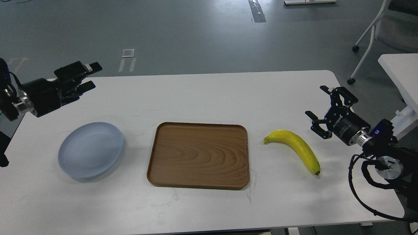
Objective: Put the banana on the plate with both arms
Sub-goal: 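Move the left gripper outward and down to the plate's outer rim, then grip the pale blue plate's rim with the left gripper and lift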
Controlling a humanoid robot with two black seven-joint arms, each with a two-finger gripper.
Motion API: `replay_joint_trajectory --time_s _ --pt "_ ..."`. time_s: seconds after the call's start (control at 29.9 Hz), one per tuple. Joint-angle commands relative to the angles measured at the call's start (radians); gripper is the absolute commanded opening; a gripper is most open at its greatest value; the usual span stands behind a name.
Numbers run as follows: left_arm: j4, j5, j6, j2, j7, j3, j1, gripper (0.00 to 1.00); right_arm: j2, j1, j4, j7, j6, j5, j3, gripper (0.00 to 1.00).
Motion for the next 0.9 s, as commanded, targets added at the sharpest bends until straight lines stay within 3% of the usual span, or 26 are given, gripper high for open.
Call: replay_joint_trajectory --time_s 0.0,0.13,0.47,0.74,0.87 --pt "0.0 0.259 0.001 0.006 0.0 0.004 0.009 1.0 0.0 0.001 0.002 0.0 0.0 0.0 -0.001 1.0" --pt "0.049 0.459 0.066 0.007 0.0 0.089 0.0 1.0 -0.003 0.001 0.011 0.0 0.0 0.0 -0.001 1.0" --pt "0.281 0.455 0.231 -0.017 0.0 0.273 0.007 0.98 -0.006 0.0 0.011 0.0 0.0 0.0 -0.001 1.0" --pt "0.37 0.343 0.245 -0.048 0.0 0.374 0.01 0.94 -0.006 0.0 0.009 0.0 0.0 0.0 -0.001 1.0" --pt "0.371 0.281 0.245 -0.048 0.0 0.422 0.01 0.83 -0.006 0.0 0.009 0.0 0.0 0.0 -0.001 1.0"
